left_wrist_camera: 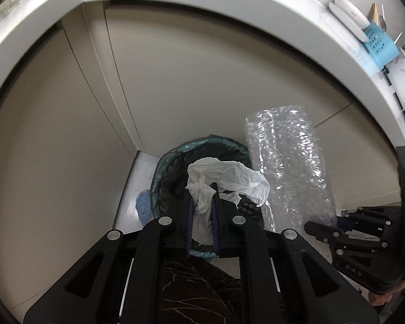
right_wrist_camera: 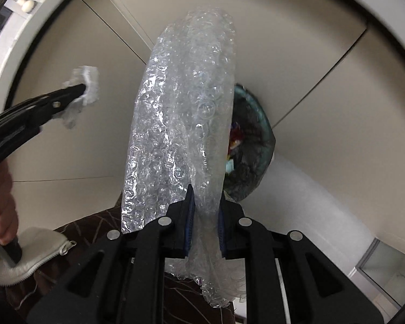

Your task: Collect trash

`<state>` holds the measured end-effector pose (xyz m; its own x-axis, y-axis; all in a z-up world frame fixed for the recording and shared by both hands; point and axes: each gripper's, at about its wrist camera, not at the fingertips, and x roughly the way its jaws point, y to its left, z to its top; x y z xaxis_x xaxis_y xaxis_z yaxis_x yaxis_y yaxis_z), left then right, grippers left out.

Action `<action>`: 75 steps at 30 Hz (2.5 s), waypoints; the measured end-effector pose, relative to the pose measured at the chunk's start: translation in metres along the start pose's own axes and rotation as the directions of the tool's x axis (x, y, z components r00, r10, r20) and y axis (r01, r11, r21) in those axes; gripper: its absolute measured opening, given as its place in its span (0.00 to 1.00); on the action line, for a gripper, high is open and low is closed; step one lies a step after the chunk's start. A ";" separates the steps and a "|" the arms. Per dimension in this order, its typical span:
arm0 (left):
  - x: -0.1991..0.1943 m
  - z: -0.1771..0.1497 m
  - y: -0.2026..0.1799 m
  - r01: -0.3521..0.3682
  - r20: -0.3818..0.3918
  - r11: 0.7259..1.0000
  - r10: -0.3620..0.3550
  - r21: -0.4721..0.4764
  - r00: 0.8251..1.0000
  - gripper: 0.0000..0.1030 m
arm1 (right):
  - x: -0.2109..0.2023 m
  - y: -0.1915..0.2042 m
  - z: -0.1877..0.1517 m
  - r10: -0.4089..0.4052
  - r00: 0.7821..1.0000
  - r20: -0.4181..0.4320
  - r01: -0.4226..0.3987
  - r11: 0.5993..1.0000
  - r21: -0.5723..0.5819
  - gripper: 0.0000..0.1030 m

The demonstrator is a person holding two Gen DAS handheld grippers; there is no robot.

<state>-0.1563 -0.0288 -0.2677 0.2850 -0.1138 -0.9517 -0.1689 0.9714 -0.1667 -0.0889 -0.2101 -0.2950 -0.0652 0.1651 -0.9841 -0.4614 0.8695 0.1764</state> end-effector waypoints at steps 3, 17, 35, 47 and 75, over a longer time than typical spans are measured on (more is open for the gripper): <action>0.005 -0.003 0.001 0.001 -0.015 1.000 -0.001 -0.001 1.000 0.10 | 0.015 0.002 0.007 -0.019 0.999 -0.036 0.019 1.000 -0.001 0.14; 0.018 -0.005 0.006 0.009 -0.088 1.000 -0.009 -0.002 0.996 0.10 | 0.060 0.023 0.034 -0.068 0.985 -0.160 0.071 0.997 0.012 0.23; 0.018 -0.002 0.000 0.001 -0.136 0.999 0.004 0.035 0.991 0.11 | 0.039 0.015 0.026 -0.085 0.994 -0.065 0.088 0.995 0.039 0.56; 0.039 0.006 -0.027 0.025 -0.170 0.995 -0.008 0.102 0.985 0.11 | -0.023 -0.019 0.006 -0.115 0.985 0.131 0.097 0.985 0.141 0.83; 0.002 0.017 -0.044 -0.001 -0.049 0.996 0.006 0.092 0.999 0.94 | -0.090 -0.045 -0.016 -0.155 0.954 0.257 0.086 0.962 0.259 0.92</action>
<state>-0.1323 -0.0684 -0.2580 0.2378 -0.1184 -0.9641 -0.0821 0.9865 -0.1414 -0.0762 -0.2713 -0.2145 0.2370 0.1428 -0.9610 -0.2207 0.9712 0.0899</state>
